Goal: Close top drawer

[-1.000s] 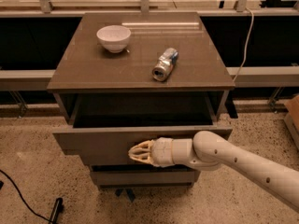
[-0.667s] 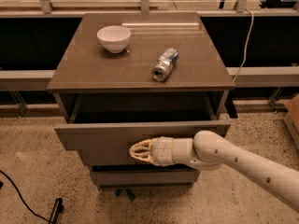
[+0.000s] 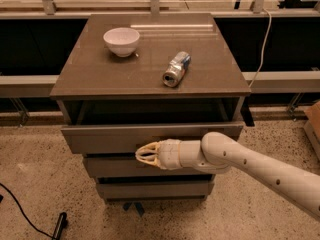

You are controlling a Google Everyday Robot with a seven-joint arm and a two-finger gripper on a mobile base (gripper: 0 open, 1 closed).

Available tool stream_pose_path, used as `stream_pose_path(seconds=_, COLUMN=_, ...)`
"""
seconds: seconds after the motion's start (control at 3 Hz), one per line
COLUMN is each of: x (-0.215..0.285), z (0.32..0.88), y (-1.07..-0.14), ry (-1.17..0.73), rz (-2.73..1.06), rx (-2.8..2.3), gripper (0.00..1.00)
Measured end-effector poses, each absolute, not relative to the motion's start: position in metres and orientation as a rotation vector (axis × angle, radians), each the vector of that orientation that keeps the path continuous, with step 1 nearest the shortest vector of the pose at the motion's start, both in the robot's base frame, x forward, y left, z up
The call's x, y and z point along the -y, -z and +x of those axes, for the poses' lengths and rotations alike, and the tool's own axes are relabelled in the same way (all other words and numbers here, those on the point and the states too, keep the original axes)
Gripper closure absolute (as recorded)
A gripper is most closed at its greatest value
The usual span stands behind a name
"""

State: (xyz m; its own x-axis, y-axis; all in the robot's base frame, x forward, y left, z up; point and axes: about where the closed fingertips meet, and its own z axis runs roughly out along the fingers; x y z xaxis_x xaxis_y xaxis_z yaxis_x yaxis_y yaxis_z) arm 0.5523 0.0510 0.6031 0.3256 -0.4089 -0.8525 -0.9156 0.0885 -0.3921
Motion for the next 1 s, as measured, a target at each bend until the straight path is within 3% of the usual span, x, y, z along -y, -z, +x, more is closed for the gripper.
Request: stream_pose_path(seconds=1.0, x=-0.081, z=0.596, y=-0.609, ry=-0.559, rz=-1.528, rx=-1.281, gripper=1.0)
